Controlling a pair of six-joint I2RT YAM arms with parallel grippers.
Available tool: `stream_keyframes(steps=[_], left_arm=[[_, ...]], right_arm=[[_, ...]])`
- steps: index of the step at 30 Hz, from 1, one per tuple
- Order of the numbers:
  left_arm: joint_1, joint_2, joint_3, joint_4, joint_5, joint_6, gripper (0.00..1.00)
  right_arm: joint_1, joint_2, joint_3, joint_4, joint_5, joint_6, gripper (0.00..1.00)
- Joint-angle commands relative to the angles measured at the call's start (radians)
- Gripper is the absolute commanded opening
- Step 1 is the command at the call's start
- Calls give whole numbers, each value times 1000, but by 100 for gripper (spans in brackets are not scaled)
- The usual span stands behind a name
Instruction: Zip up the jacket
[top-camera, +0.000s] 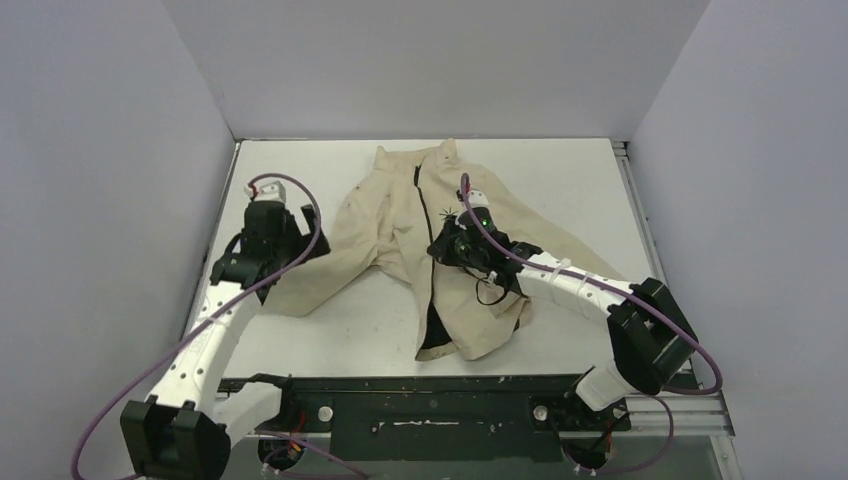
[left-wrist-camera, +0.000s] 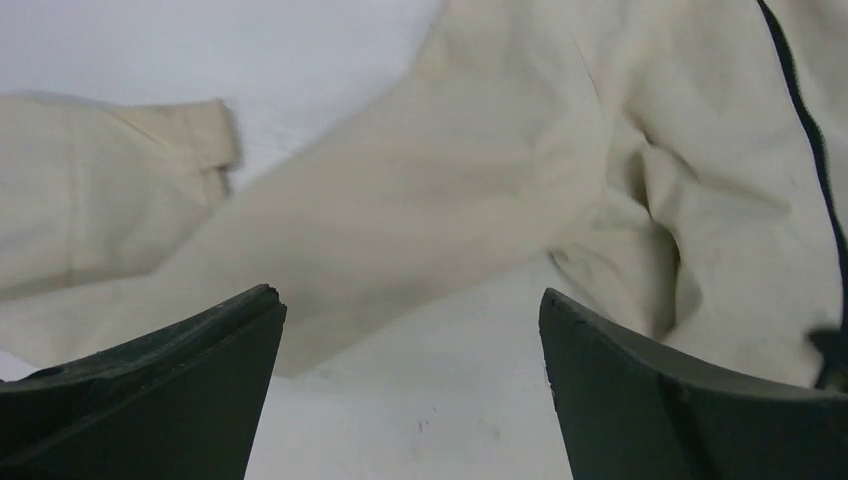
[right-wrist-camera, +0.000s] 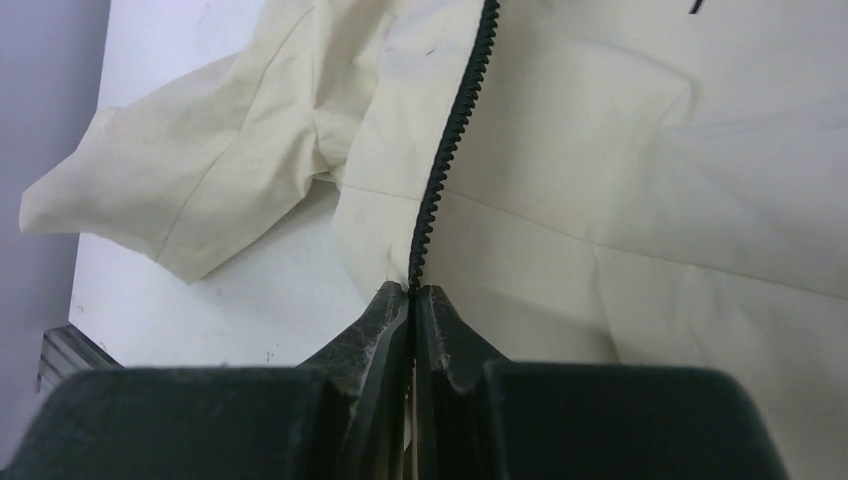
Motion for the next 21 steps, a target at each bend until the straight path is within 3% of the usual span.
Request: stream_keyframes(steps=[1, 4, 10, 12, 16, 21], left_arm=[[-63, -237, -189, 258, 372, -156, 97], [-182, -309, -322, 386, 409, -254, 97], [-527, -261, -464, 516, 210, -331, 97], [-619, -221, -508, 617, 159, -364, 97], [-726, -109, -609, 870, 155, -426, 97], [-847, 51, -625, 1120, 131, -449, 97]], right_arm=[[-54, -62, -30, 32, -35, -31, 0], [-97, -79, -55, 14, -40, -62, 0], [-182, -105, -53, -84, -18, -121, 0], [-197, -114, -41, -119, -2, -138, 6], [-212, -155, -46, -138, -10, -147, 13], [-233, -164, -60, -149, -28, -157, 3]])
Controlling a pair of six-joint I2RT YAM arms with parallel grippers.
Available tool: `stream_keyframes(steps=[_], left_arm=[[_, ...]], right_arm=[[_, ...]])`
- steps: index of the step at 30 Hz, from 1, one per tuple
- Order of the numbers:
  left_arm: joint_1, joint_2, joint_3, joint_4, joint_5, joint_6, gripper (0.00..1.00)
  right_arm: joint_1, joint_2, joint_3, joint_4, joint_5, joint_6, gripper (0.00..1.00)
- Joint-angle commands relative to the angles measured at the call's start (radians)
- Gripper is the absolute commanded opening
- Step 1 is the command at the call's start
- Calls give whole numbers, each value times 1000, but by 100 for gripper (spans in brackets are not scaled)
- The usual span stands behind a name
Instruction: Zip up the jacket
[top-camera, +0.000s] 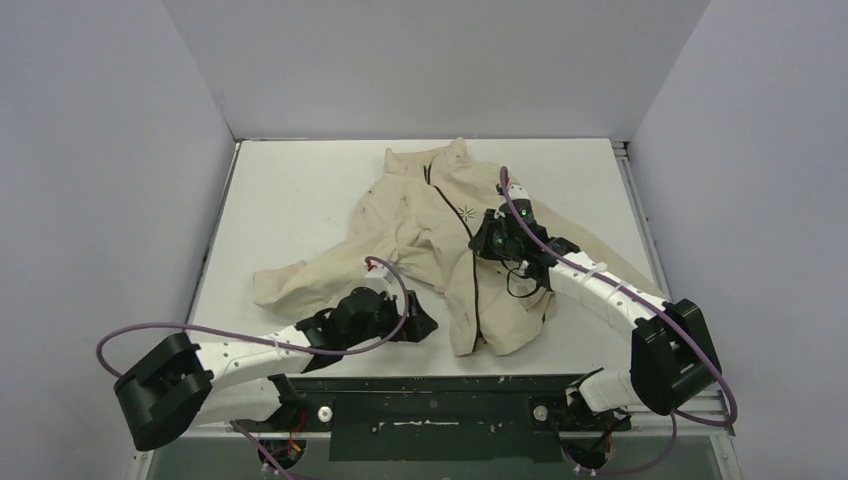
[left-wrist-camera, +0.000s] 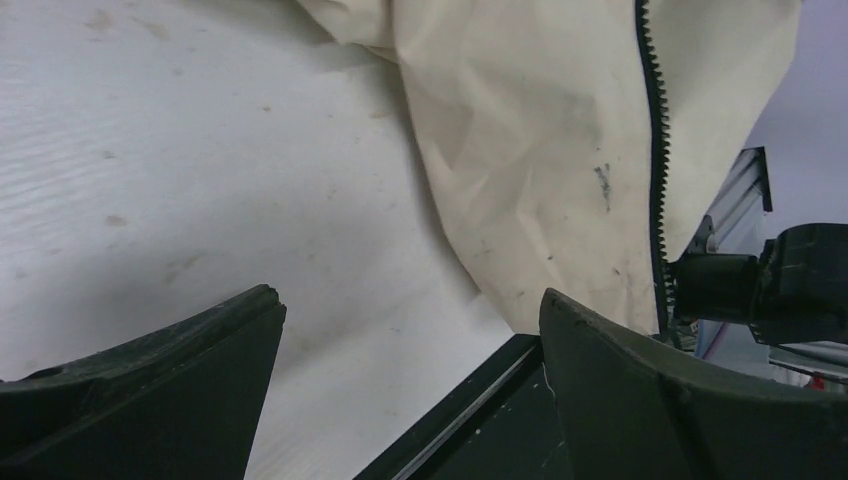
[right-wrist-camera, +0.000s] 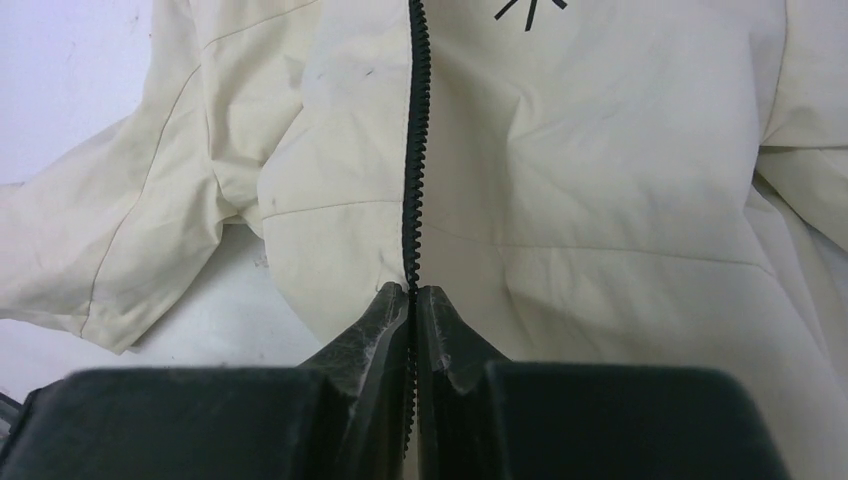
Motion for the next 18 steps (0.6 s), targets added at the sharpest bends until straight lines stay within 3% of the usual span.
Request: stream_keyframes(steps=[1, 8, 18], left_arm=[[-95, 101, 22, 346, -59, -38, 97], [-167, 300, 16, 583, -103, -81, 97], [-186, 528, 79, 752, -78, -122, 95]], right_arm=[[-22, -36, 7, -2, 2, -31, 2], [-47, -54, -20, 14, -33, -18, 0], [-59, -58, -41, 26, -62, -10, 0]])
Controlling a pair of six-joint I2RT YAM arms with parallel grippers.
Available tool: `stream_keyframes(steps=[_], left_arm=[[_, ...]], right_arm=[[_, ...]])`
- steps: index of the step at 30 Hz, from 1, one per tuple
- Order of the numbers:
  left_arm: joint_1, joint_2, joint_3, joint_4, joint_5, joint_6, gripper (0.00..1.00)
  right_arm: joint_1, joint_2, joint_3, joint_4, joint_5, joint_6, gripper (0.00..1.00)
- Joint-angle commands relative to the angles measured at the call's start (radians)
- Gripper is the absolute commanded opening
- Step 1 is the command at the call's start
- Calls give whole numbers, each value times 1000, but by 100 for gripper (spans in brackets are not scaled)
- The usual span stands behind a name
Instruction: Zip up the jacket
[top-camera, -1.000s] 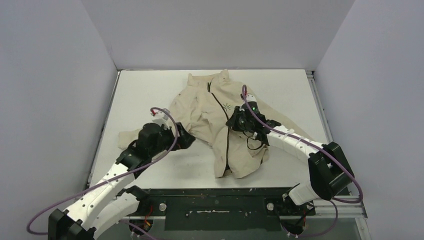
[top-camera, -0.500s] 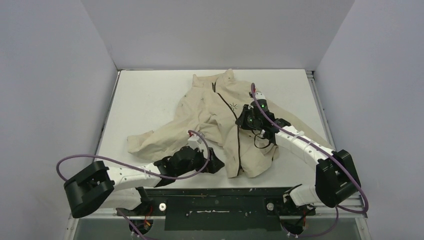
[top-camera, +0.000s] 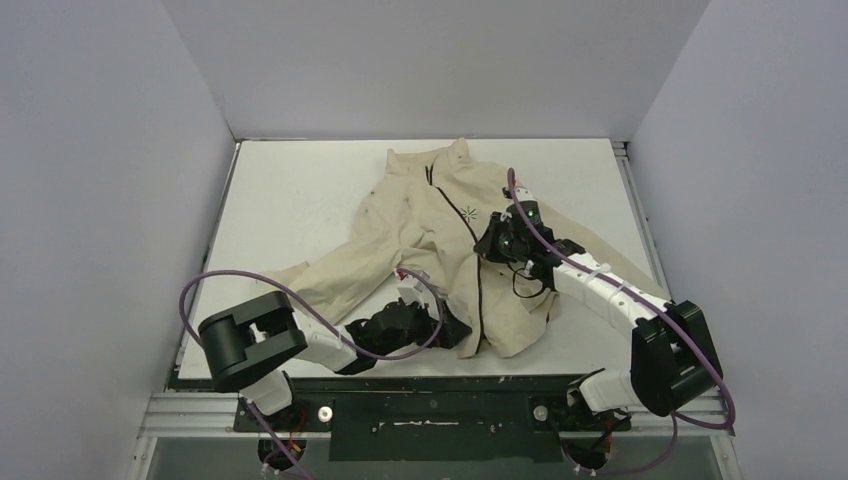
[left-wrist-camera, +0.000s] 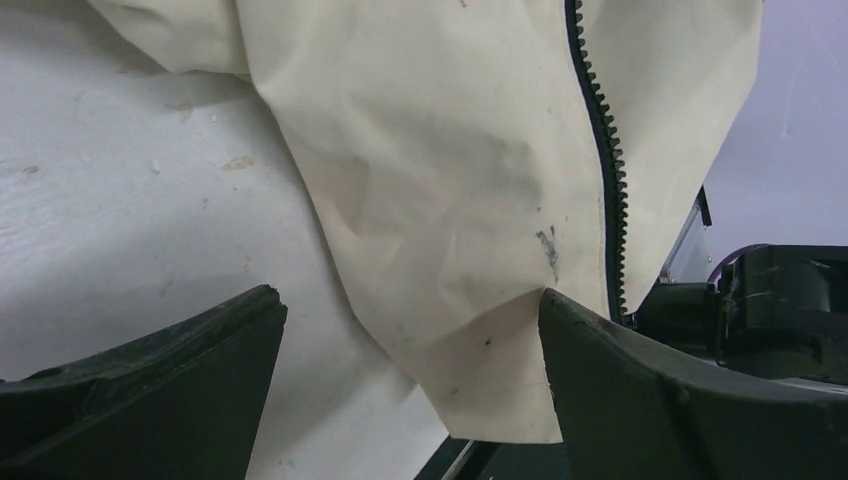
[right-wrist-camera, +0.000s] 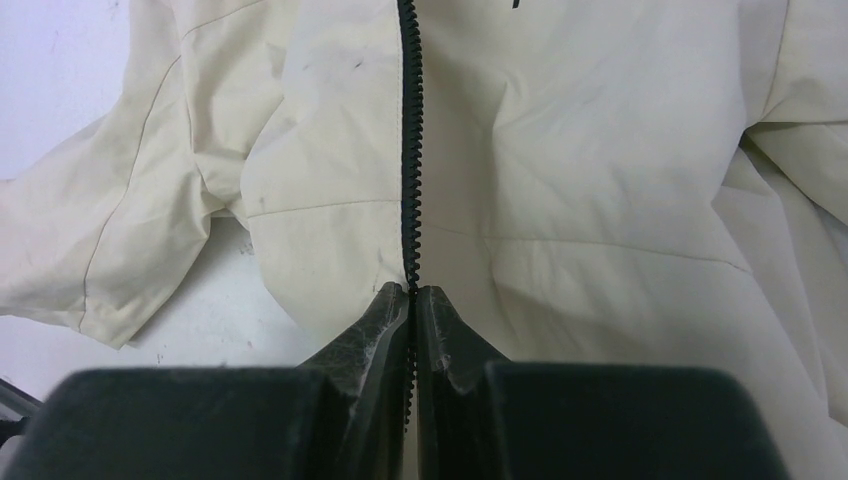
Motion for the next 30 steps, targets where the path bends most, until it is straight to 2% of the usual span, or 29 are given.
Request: stream_keyframes(steps=[1, 4, 7, 10, 14, 15, 16, 19, 21, 25, 30], left_arm=[[-14, 87, 70, 174, 22, -31, 94], [-16, 155, 84, 238, 56, -64, 82], [-17, 210, 88, 326, 88, -99, 59], [-16, 229, 89, 357, 99, -122, 31], [-10, 180, 66, 325, 85, -120, 7], [-5, 157, 60, 301, 78, -112, 1], [1, 130, 55, 263, 72, -104, 0], [28, 21, 49, 107, 38, -59, 0], [37, -64, 58, -32, -2, -18, 0], [41, -207, 90, -282, -87, 83, 0], [49, -284, 104, -449, -115, 143, 0]], right_arm=[[-13, -46, -17, 36, -11, -3, 0], [-20, -51, -21, 35, -13, -3, 0], [-23, -50, -25, 34, -17, -4, 0], [-24, -58, -28, 30, -19, -7, 0], [-31, -94, -23, -8, -6, -22, 0], [-32, -110, -19, -25, 0, -27, 3], [-33, -126, -11, -43, 3, -33, 9], [-33, -192, 20, -123, 14, -56, 39], [-33, -243, 35, -201, 20, -79, 52], [-32, -312, 70, -374, -12, -135, 62], [-9, -377, 98, -572, -88, -182, 72]])
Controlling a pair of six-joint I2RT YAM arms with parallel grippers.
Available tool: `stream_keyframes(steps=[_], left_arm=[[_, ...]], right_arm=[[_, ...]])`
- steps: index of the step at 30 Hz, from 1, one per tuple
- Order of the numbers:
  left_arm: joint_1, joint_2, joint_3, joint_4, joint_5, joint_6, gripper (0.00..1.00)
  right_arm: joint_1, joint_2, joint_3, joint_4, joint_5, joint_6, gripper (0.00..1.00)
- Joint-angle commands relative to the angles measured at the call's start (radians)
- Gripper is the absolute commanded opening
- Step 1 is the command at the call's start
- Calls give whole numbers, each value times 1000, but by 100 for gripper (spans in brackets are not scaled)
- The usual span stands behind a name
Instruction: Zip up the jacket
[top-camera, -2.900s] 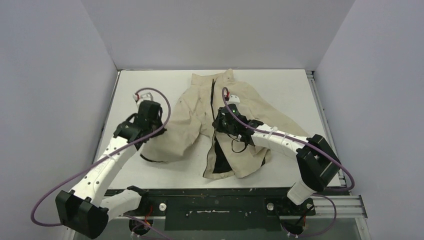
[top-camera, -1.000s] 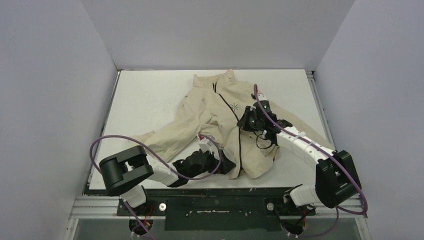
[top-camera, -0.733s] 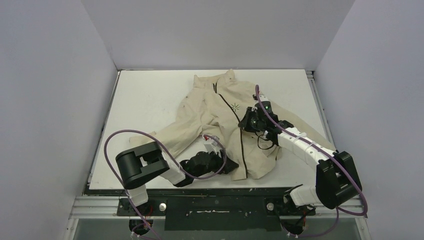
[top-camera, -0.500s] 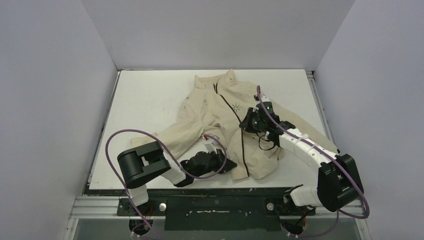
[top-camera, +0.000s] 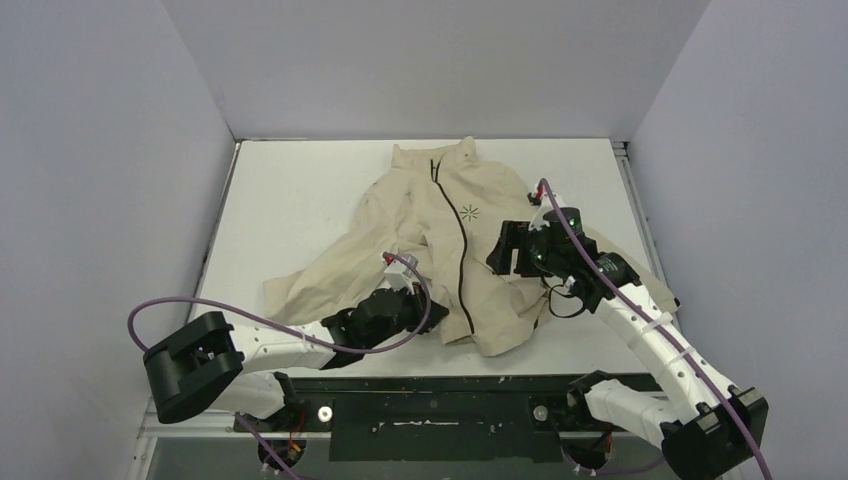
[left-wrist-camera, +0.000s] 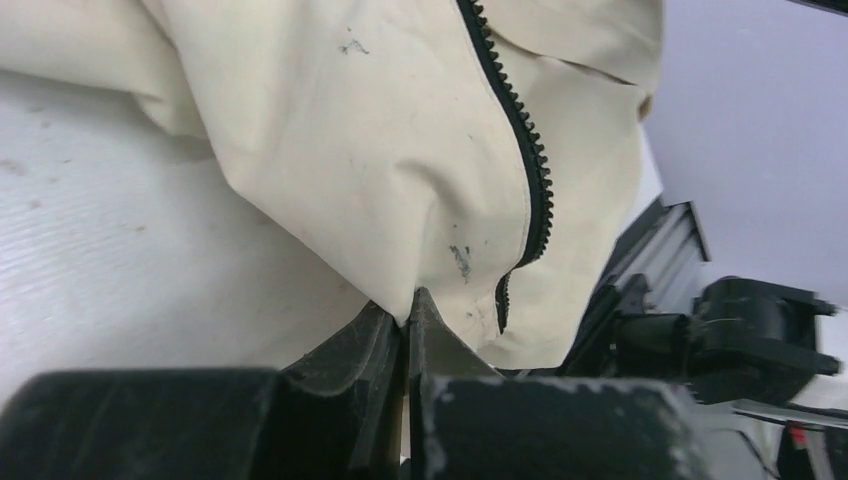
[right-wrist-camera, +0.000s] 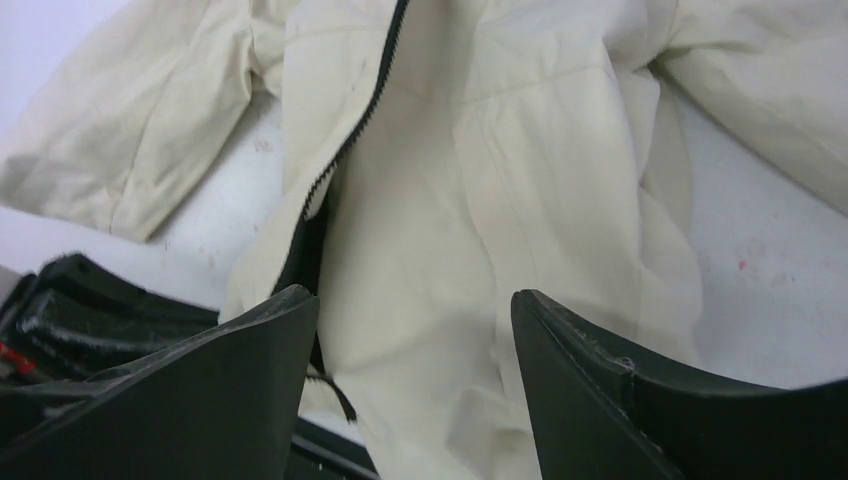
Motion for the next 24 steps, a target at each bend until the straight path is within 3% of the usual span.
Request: stream_keyframes(steps=[1, 7, 11, 18, 20, 24], left_arm=[[13, -58, 44, -227, -69, 98, 0], [16, -102, 41, -293, -77, 119, 0], [18, -125, 35, -302, -74, 115, 0], [18, -186, 32, -335, -89, 104, 0], [19, -206, 36, -358, -95, 104, 0], [33, -252, 63, -457, -115, 120, 0]], right_arm=[[27, -57, 51, -240, -56, -55, 73], [170, -81, 5, -331, -70, 57, 74], [270, -82, -87, -264, -24, 141, 73], [284, -23, -175, -51, 191, 168, 67], [284, 4, -186, 55, 182, 166, 54], [282, 48, -167, 212, 80, 200, 15]])
